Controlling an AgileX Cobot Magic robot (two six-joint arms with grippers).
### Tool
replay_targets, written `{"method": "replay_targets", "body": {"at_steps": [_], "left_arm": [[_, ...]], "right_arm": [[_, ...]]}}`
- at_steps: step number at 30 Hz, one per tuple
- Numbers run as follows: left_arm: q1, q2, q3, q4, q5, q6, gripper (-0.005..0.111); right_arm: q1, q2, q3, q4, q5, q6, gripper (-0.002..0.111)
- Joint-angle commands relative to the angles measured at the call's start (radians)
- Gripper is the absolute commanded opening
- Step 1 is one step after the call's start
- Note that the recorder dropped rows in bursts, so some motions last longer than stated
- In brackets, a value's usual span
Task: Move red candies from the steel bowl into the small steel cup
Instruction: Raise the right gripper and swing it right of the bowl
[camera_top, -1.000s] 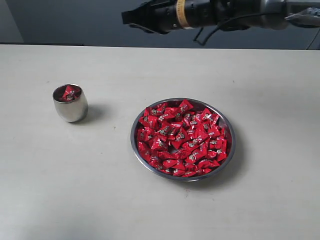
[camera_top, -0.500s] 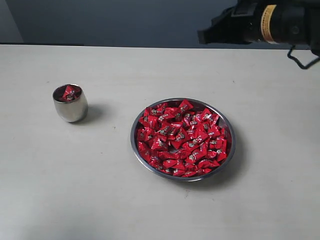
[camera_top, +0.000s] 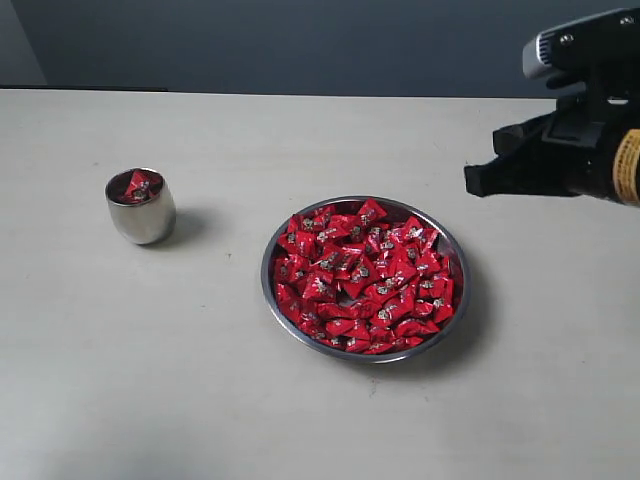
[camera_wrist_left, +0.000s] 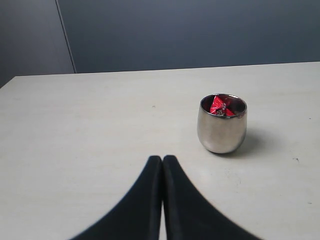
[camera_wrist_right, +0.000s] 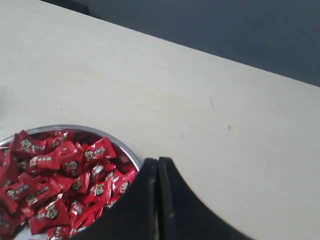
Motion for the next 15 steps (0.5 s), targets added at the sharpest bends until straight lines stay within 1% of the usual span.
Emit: {"method": "replay_targets", "body": {"at_steps": [1, 5, 8, 12, 15], "left_arm": [[0.001, -0.004, 0.004, 0.001, 0.001, -0.001, 0.0], [0.001, -0.004, 0.004, 0.001, 0.001, -0.001, 0.0], [0.001, -0.004, 0.004, 0.001, 0.001, -0.001, 0.0], [0.001, -0.004, 0.004, 0.001, 0.001, -0.001, 0.0], [0.001, -0.004, 0.004, 0.001, 0.001, -0.001, 0.0]], "right_arm": [[-0.005, -0.115, 0.091, 0.023, -0.006, 0.004, -0.001], [-0.005, -0.217, 0.169, 0.075, -0.015, 0.004, -0.001], [-0.005, -0.268, 0.226, 0.105, -0.054, 0.004, -0.001], [-0.005, -0.293, 0.275, 0.157, -0.12, 0.0, -0.001], [-0.005, -0.293, 0.276, 0.16, -0.188, -0.026, -0.001]]}}
